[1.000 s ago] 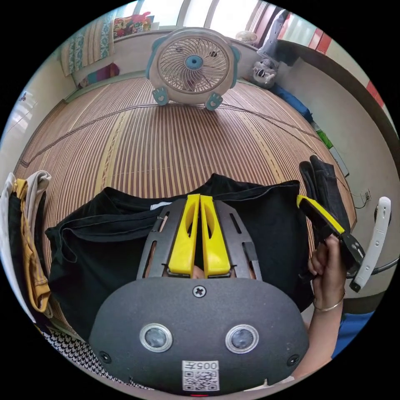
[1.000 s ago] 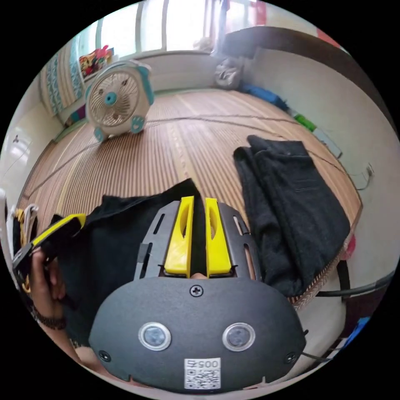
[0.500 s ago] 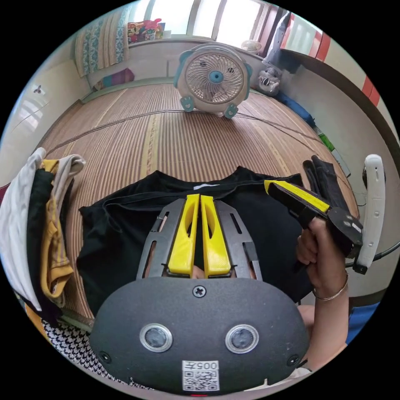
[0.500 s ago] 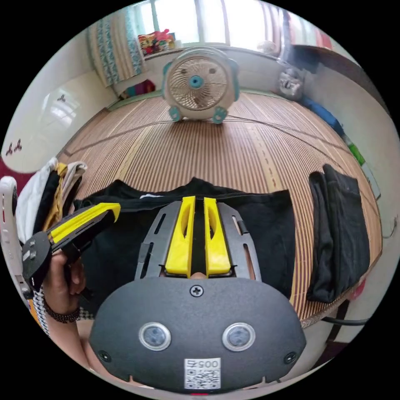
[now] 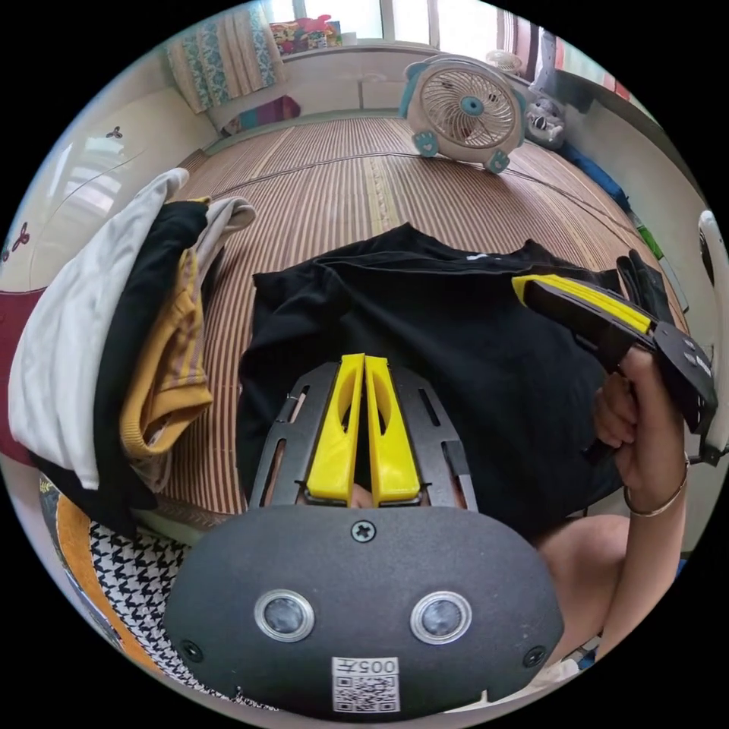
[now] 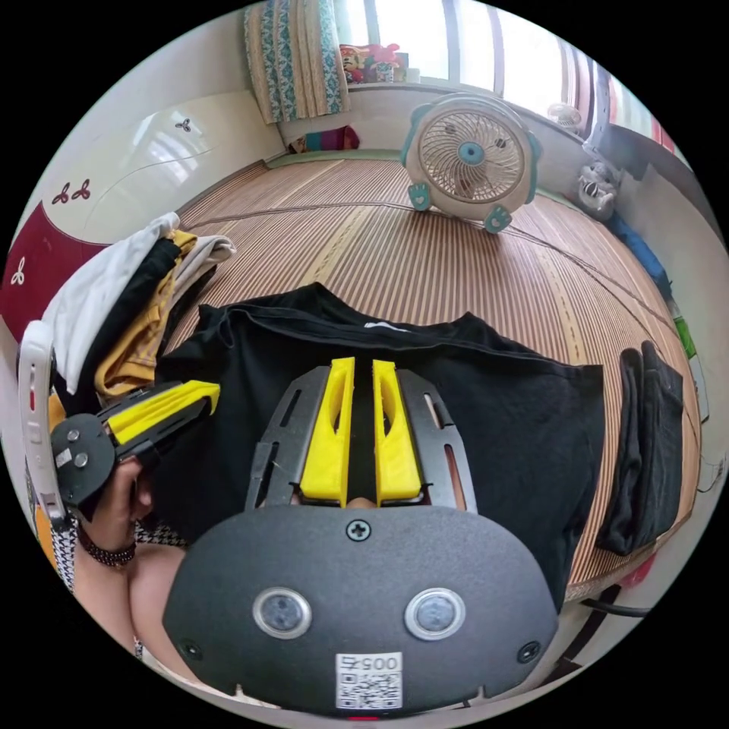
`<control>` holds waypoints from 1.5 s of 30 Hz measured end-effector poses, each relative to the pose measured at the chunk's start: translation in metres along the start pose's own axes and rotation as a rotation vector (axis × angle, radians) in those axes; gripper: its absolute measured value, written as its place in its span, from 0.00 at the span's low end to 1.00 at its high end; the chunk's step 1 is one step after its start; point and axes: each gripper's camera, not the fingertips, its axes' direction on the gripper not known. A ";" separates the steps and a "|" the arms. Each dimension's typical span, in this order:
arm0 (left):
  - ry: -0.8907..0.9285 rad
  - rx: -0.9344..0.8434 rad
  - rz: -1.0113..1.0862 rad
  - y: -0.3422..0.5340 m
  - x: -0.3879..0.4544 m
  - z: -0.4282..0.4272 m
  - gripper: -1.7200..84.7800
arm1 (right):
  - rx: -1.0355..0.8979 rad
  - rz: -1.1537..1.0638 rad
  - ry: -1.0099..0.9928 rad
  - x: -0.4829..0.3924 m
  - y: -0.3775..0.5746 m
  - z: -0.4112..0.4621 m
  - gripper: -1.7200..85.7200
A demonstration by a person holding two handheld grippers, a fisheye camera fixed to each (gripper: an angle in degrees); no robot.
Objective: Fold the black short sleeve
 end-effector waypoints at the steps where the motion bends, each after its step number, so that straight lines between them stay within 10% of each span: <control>1: 0.010 0.012 -0.022 0.003 -0.009 -0.002 0.01 | -0.010 -0.008 0.003 -0.005 0.001 -0.001 0.07; 30: -0.129 0.327 -0.158 0.043 -0.078 -0.080 0.01 | -0.049 -0.036 0.022 0.057 -0.038 -0.033 0.06; 45: 0.064 0.394 -0.054 0.111 -0.008 -0.160 0.01 | 0.442 0.119 0.050 0.216 0.133 -0.335 0.06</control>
